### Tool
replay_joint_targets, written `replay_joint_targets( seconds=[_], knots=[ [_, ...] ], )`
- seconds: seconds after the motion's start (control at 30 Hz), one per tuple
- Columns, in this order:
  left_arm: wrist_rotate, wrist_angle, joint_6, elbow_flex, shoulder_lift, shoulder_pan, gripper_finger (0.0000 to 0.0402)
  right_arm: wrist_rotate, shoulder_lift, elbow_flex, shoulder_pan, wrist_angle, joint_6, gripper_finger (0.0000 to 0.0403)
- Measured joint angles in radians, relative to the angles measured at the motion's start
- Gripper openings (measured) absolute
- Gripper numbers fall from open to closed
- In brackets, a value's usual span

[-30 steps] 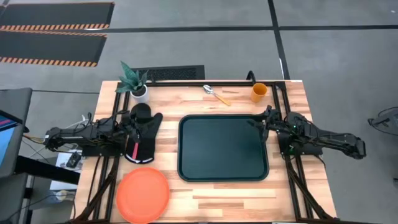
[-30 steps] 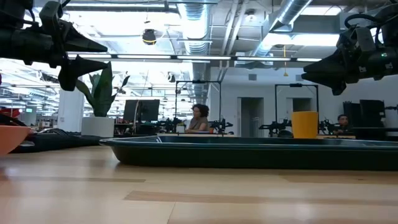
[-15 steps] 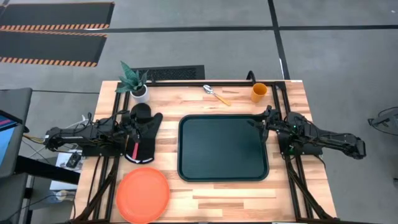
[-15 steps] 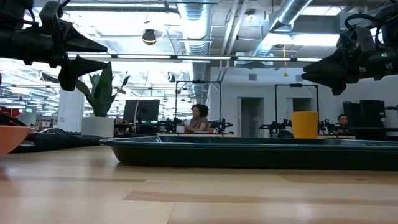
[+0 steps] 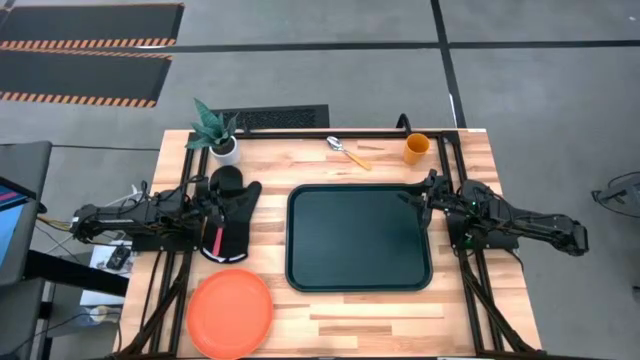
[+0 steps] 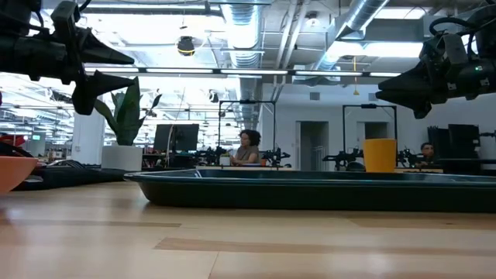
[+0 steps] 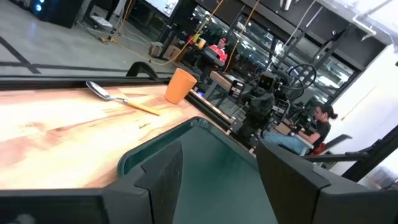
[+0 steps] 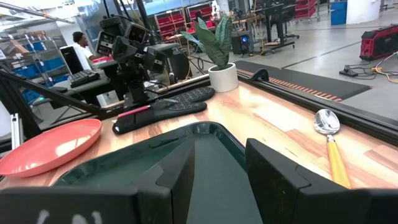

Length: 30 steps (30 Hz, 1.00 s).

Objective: Pick and place plate/cup/fork/spoon on tray
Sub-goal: Put the pink fork on the black tray

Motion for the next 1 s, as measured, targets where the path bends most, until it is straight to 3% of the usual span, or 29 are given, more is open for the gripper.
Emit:
replay_joint_targets(
  seconds=[0.23,0.43,0.53,0.6,0.7,0.83,1.0],
  knots=[
    [-0.055,0.032,-0.062,-0.003,0.0,0.0,0.0192,0.0,0.0,0.0,0.0,0.0,0.0,0.0168],
    [0.133,0.208,-0.059,0.066,0.02,0.0,0.0192,0.002,0.0,0.0,0.0,0.0,-0.007,0.0168],
    [0.115,0.178,-0.041,0.17,0.088,0.0,0.0192,0.059,0.0,0.0,-0.011,0.003,-0.062,0.0168],
    [0.081,0.044,-0.059,0.279,0.167,0.0,0.0192,0.066,0.0,0.0,-0.02,0.007,-0.083,0.0168],
    [0.036,-0.424,-0.247,0.489,0.325,0.0,0.0192,0.068,0.0,0.0,-0.038,0.008,-0.086,0.0168],
    [0.061,-0.992,-0.481,0.705,0.571,0.0,0.0192,0.07,0.0,0.0,-0.046,0.008,-0.046,0.0168],
    [0.12,-1.253,-0.686,0.777,0.813,-0.001,0.0192,0.07,0.0,0.0,-0.046,0.008,-0.028,0.0168]
  ],
)
